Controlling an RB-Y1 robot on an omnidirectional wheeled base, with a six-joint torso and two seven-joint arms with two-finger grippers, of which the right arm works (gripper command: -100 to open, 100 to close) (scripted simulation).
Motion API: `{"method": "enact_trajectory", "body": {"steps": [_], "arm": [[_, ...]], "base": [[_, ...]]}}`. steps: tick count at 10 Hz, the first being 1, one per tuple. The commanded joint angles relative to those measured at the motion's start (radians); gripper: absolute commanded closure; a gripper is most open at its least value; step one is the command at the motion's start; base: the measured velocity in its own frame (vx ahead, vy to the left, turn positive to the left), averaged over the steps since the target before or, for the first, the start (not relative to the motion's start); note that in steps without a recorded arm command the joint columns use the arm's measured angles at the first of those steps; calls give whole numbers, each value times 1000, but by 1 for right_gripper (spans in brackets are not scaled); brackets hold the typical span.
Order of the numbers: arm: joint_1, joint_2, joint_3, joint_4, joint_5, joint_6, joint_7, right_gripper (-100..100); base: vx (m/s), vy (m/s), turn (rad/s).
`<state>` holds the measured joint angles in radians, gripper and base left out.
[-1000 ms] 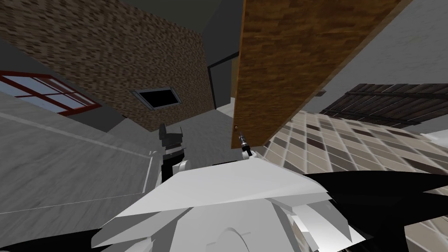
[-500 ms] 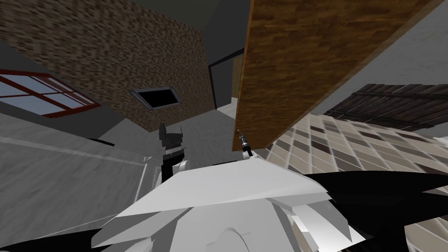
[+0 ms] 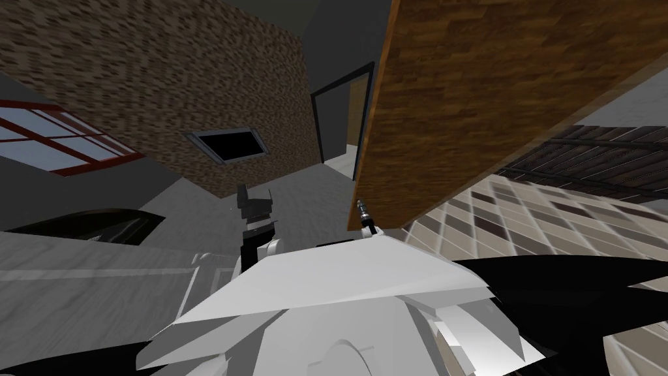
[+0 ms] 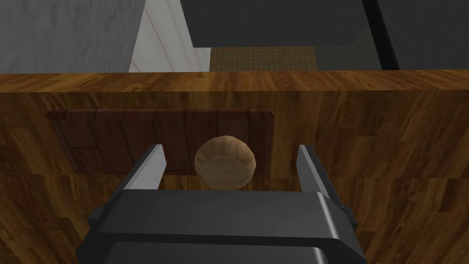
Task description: Push the door open
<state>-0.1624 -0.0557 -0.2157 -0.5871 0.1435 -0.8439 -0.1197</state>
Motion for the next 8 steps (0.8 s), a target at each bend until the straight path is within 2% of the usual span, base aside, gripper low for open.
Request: {"method": "enact_trajectory", "body": {"steps": [1, 6, 8], "arm": [[-1, -1, 0, -1, 0, 2, 0, 100], [-1, -1, 0, -1, 0, 2, 0, 100], [-1, -12, -21, 1, -13, 10, 9, 100]], "base": [[-19, 6, 4], [-17, 2, 0], [134, 47, -50]]}}
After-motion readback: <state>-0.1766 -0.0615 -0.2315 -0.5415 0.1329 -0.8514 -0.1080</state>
